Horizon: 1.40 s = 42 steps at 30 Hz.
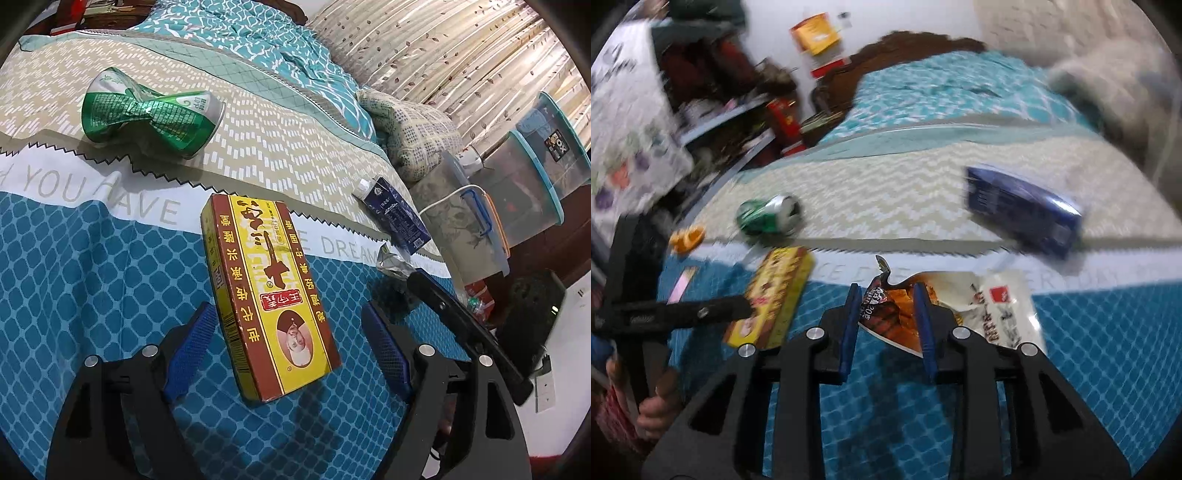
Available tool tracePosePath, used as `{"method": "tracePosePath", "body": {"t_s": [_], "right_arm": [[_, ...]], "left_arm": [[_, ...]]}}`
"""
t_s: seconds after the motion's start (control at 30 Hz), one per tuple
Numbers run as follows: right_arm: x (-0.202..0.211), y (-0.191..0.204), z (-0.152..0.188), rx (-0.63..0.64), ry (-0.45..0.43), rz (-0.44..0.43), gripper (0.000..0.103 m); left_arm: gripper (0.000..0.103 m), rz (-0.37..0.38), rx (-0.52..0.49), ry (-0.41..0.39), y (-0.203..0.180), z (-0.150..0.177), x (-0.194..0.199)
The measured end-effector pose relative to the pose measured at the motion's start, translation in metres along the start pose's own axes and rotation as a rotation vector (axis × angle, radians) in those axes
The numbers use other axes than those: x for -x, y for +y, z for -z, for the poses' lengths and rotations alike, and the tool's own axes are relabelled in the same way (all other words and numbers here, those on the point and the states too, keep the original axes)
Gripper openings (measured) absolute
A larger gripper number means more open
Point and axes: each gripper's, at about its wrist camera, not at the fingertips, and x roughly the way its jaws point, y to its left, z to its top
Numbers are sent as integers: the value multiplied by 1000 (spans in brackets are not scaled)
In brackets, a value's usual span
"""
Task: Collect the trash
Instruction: 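Grasp the snack pouch with the right gripper and hold it above the bed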
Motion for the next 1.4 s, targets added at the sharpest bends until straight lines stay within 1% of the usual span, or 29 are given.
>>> {"method": "tracePosePath", "body": {"t_s": [0.07, 0.13, 0.17, 0.2, 0.3, 0.5, 1.4], "right_arm": [[-5, -16, 3, -62, 7, 22, 64], [-6, -31, 3, -138, 7, -8, 66], [-4, -36, 1, -161, -10, -29, 73], [-3, -39, 1, -172, -17, -33, 76], [-5, -45, 2, -213, 1, -59, 77], [-6, -52, 5, -252, 8, -86, 77], [-5, -52, 6, -256, 9, -87, 77]], "left_arm": [[78, 1, -4, 0, 1, 1, 2], [79, 2, -5, 0, -3, 0, 0], [79, 2, -7, 0, -3, 0, 0], [81, 1, -9, 0, -4, 0, -1], [84, -1, -15, -3, -7, 1, -2], [86, -14, -24, -5, -12, 1, -4], [86, -14, -20, -2, -11, 0, -5]]}}
